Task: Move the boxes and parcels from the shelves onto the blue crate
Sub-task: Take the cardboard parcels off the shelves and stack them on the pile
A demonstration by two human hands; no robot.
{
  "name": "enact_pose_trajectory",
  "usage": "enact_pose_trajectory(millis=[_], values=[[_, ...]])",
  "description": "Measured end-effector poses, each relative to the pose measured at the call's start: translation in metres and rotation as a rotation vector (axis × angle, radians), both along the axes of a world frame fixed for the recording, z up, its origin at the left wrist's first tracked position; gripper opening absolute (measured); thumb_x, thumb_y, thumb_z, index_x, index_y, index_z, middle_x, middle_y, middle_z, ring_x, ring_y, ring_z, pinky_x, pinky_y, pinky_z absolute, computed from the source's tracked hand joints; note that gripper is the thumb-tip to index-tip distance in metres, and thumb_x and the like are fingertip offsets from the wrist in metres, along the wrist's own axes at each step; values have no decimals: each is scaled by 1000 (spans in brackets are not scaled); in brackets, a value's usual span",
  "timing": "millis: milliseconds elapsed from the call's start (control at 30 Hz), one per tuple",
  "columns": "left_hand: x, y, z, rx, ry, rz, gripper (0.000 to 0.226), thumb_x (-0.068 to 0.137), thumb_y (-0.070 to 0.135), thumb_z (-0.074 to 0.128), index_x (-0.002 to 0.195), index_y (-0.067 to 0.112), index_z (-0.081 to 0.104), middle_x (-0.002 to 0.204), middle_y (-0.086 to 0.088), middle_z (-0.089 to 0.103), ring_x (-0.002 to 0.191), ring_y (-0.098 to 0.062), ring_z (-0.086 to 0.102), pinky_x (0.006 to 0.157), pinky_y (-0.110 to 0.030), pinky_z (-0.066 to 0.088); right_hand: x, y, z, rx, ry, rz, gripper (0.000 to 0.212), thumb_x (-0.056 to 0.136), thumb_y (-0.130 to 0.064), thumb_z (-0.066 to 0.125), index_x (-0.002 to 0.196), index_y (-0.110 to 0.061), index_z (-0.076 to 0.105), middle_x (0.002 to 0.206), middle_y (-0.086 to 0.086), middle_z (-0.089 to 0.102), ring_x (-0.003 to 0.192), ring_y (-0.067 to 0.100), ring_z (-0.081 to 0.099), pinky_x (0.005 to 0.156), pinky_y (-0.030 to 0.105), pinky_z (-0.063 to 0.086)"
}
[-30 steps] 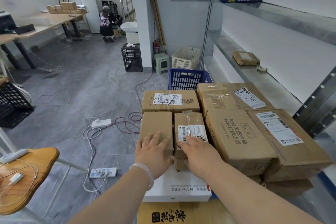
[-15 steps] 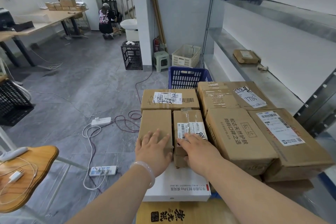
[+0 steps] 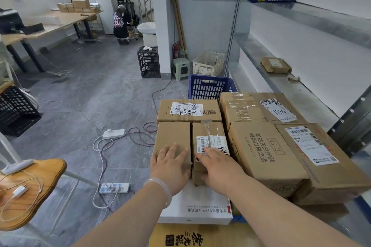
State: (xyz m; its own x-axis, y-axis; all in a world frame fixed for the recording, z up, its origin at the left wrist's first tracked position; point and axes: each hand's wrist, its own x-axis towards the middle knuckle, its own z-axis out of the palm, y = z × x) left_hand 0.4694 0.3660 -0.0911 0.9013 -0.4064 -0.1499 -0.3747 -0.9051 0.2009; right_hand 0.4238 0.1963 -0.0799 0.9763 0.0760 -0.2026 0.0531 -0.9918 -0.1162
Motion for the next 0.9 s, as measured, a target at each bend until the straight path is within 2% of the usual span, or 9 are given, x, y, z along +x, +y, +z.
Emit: enact_pose_trajectory(millis=[133,267,467,567,667,767,900], values=[[-1,0,5,-10,3,9,70,92,58,44,152,45,11,164,6,-1,150,-22,-4,121,-50,-2,0,-2,8,-10,-20,7,78,92,-47,55,156,-31,13,164,4,7,150,22,5,121,41,10],[-1,-4,17,-35,-38,22,77,91,60,46,152,46,1,164,6,-6,151,-23,-5,121,-51,-1,-2,-1,26,-37,-178,-13,84,88,-60,54,155,-33,11,164,2,3,151,20,0,122,43,5],[-3,-17,49,-111,-195,32,81,90,64,44,152,44,-4,164,3,-8,150,-24,-2,121,-51,1,-14,-9,56,-57,-330,-93,91,86,-61,55,154,-36,0,164,0,-8,150,20,-10,120,42,-4],[-12,-30,63,-155,-300,-28,82,91,64,43,152,43,-6,164,4,-10,150,-23,-2,121,-50,1,-28,-10,68,-66,-372,-151,92,86,-63,53,153,-37,-4,163,0,-13,149,22,-15,120,44,-9],[-18,-46,78,-208,-319,-90,83,91,63,43,151,43,-11,163,5,-13,150,-21,-7,121,-48,-2,-48,-16,82,-103,-404,-221,95,87,-62,54,153,-35,-9,162,2,-16,149,24,-18,119,47,-10],[-27,-63,90,-245,-330,-177,82,92,63,42,152,41,-9,164,2,-6,151,-22,-5,121,-48,-2,-77,-31,91,-140,-449,-362,98,86,-62,54,150,-34,-15,163,5,-12,149,25,-15,120,49,-6],[-56,-90,99,-269,-336,-387,83,92,61,42,151,42,-12,164,2,-5,150,-23,-2,120,-47,-4,-132,-35,91,-121,-458,-580,95,88,-64,51,152,-36,-14,163,2,-16,149,22,-18,119,47,-11]])
